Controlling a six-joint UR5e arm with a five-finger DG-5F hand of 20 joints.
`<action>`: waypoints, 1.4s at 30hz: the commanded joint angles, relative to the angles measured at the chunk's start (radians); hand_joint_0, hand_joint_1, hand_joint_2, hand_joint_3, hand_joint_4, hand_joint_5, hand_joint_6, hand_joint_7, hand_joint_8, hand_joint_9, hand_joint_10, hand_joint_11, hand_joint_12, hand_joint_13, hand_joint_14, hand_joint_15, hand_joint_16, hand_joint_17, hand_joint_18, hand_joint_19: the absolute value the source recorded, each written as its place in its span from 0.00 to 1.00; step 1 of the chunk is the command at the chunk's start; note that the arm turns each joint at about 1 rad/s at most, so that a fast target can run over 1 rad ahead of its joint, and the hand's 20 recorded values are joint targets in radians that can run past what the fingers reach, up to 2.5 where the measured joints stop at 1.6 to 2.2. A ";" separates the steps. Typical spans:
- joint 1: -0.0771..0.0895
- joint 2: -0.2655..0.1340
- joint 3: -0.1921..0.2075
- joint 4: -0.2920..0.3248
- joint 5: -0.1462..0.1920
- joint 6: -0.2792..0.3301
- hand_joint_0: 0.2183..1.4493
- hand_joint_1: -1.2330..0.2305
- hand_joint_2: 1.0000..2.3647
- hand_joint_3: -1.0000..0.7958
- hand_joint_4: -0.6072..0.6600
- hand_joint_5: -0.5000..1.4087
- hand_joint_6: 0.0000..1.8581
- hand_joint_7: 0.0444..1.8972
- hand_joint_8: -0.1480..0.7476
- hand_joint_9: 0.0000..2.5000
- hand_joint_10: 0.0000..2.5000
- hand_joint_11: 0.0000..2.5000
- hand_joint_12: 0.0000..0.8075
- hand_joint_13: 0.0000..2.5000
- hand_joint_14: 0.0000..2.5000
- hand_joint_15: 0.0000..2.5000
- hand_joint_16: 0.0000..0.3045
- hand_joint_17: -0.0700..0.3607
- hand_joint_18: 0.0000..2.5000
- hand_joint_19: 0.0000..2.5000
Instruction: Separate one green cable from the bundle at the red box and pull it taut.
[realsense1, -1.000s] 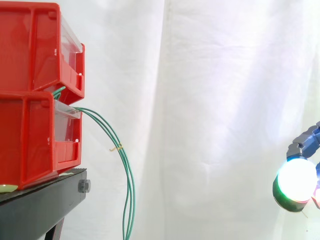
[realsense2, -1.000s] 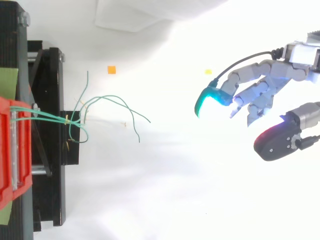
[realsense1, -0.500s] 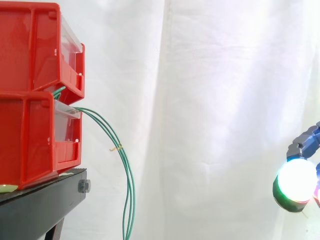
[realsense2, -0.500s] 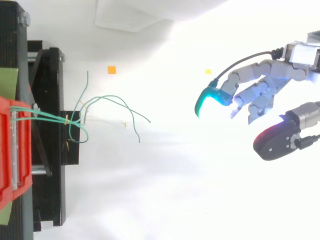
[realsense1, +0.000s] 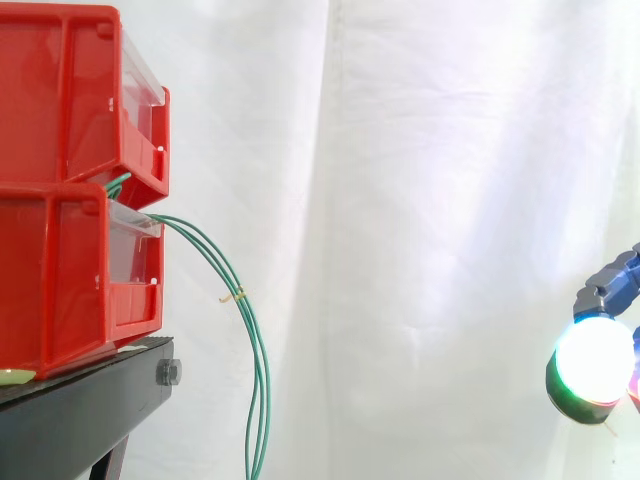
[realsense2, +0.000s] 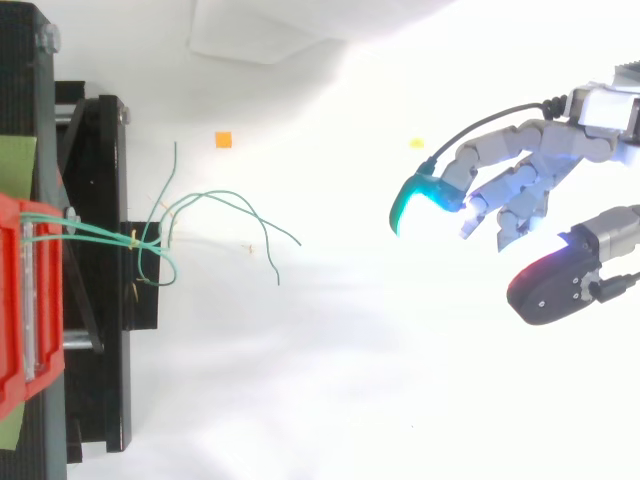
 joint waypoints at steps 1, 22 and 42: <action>-0.001 0.000 0.000 0.000 0.000 -0.001 0.28 0.48 0.00 0.28 0.64 0.17 0.27 0.35 0.46 0.33 0.00 0.15 0.45 0.42 0.01 0.30 0.17 0.43 0.38 0.32; 0.001 0.001 0.000 0.000 0.000 -0.001 0.21 0.38 0.00 0.28 0.65 0.17 0.27 0.38 0.52 0.31 0.01 0.22 0.48 0.25 0.01 0.24 0.19 0.47 0.30 0.30; -0.001 0.000 0.000 0.000 0.000 -0.001 0.30 0.24 0.00 0.28 0.62 0.17 0.27 0.37 0.44 0.49 0.01 0.32 0.52 0.51 0.01 0.22 0.16 0.42 0.35 0.27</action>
